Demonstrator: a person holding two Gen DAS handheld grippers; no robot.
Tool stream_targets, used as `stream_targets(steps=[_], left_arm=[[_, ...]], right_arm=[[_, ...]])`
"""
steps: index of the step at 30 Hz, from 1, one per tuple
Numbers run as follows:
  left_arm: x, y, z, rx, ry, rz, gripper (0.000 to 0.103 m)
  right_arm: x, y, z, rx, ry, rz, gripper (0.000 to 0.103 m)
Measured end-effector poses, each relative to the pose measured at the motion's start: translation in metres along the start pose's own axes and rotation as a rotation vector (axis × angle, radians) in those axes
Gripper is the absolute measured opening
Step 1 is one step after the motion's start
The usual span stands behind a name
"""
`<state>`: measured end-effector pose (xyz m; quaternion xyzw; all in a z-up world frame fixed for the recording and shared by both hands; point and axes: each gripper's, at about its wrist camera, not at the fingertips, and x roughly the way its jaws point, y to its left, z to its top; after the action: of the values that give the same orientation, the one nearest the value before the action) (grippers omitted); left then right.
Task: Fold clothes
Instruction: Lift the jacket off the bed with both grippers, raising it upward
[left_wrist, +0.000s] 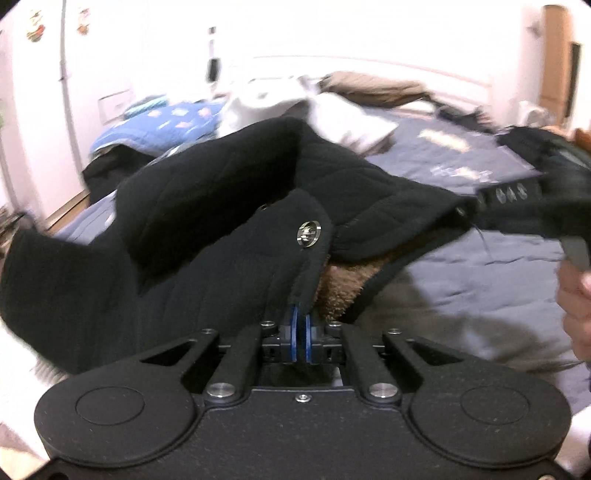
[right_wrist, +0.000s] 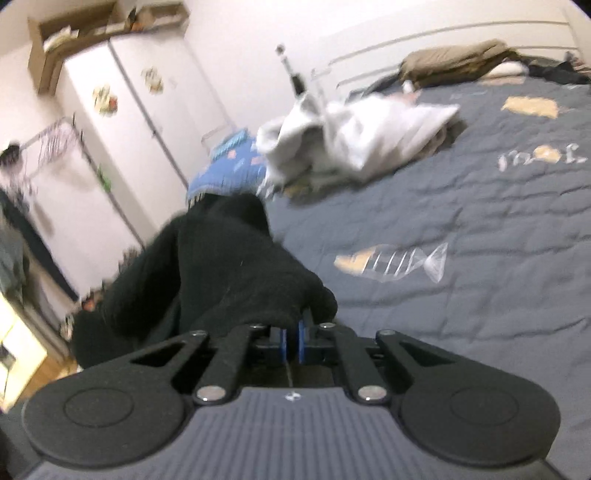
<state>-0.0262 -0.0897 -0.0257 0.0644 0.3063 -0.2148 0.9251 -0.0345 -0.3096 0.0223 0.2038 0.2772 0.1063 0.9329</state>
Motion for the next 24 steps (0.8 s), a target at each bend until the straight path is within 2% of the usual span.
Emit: stream_targets(steps=[8, 14, 15, 18, 20, 22, 24], left_arm=[[-0.017, -0.082, 0.022, 0.058, -0.032, -0.192, 0.004], [-0.025, -0.159, 0.038, 0.124, -0.029, -0.298, 0.004], [-0.023, -0.169, 0.038, 0.140, -0.007, -0.316, 0.004], [-0.015, -0.191, 0.032, 0.206, 0.046, -0.343, 0.006], [-0.011, -0.197, 0.027, 0.245, 0.062, -0.351, 0.015], [-0.010, -0.191, 0.027, 0.257, 0.059, -0.390, 0.015], [-0.015, -0.183, 0.032, 0.280, 0.038, -0.411, 0.016]], right_arm=[[-0.068, -0.040, 0.037, 0.052, -0.123, -0.066, 0.005], [-0.107, -0.084, 0.055, 0.106, -0.214, -0.144, 0.005], [-0.112, -0.089, 0.058, 0.103, -0.225, -0.157, 0.005], [-0.114, -0.103, 0.060, 0.029, -0.192, -0.214, 0.005], [-0.102, -0.118, 0.050, 0.027, -0.124, -0.246, 0.005], [-0.088, -0.134, 0.039, 0.049, -0.054, -0.269, 0.005], [-0.080, -0.142, 0.032, 0.032, -0.032, -0.297, 0.005]])
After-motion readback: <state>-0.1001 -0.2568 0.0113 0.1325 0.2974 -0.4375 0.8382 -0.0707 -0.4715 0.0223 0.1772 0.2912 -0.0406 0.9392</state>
